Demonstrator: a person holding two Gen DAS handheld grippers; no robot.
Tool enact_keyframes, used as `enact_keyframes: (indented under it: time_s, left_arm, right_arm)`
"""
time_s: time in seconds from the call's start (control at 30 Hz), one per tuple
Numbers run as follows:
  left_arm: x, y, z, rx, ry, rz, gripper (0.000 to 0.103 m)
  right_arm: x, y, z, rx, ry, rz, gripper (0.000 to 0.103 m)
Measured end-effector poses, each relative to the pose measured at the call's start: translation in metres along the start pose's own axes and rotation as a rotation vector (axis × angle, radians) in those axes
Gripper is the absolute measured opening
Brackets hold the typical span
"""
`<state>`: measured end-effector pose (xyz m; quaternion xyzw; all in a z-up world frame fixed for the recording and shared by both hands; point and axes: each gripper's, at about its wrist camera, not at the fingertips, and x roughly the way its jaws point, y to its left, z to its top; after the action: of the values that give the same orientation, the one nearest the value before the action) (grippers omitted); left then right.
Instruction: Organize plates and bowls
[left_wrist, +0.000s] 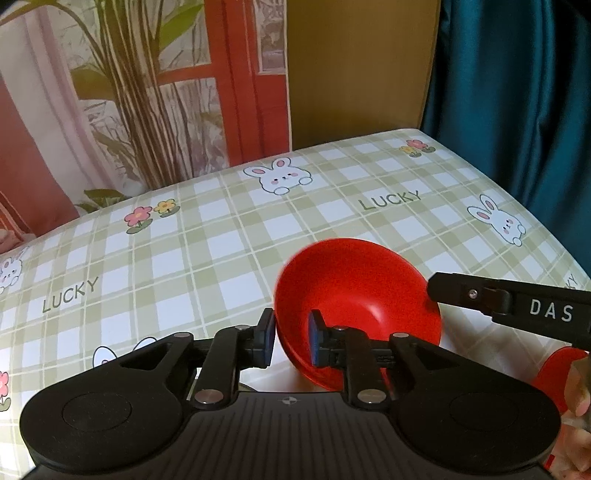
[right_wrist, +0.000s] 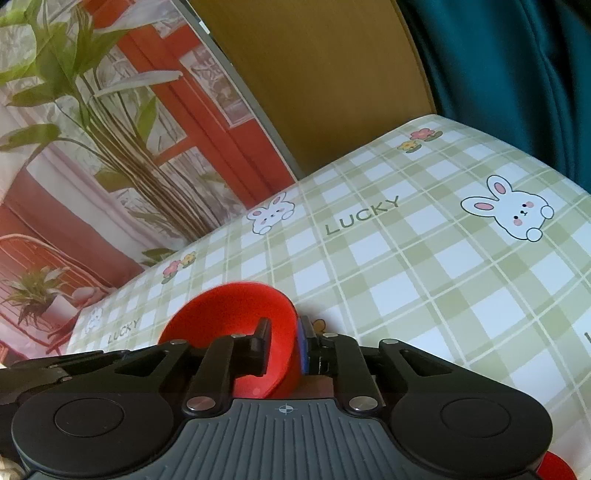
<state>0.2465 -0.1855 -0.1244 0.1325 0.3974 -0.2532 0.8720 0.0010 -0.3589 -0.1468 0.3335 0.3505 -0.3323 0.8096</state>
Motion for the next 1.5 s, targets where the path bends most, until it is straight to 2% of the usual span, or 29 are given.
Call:
enact_keyframes:
  time_s: [0.37,0.83,1.03,1.17,1.27,1.5]
  left_arm:
    - [-0.026,0.001,0.001,-0.044,-0.059,-0.015,0.02]
    - [-0.058,-0.029,-0.024,-0.059,-0.124,-0.108,0.02]
    - [-0.068,-0.042,-0.036,-0.083,-0.117,-0.157,0.021]
    - [-0.072,-0.055,-0.043,-0.088,-0.111,-0.203,0.034]
    - [-0.07,-0.068,-0.049,-0.073,-0.094,-0.247,0.034]
    - [-0.059,-0.087,-0.065,-0.059,-0.024,-0.298,0.034]
  right_arm:
    - [-0.022,0.009,0.002,-0.076,-0.057,-0.017,0.015]
    - [-0.062,0.005,-0.009,-0.196,-0.163,-0.086,0.015]
    - [-0.076,-0.004,-0.015,-0.253,-0.167,-0.111,0.015]
    - [-0.089,-0.018,-0.019,-0.28,-0.171,-0.149,0.015]
    - [-0.098,-0.028,-0.023,-0.289,-0.164,-0.177,0.015]
    - [-0.111,-0.043,-0.036,-0.308,-0.143,-0.223,0.015]
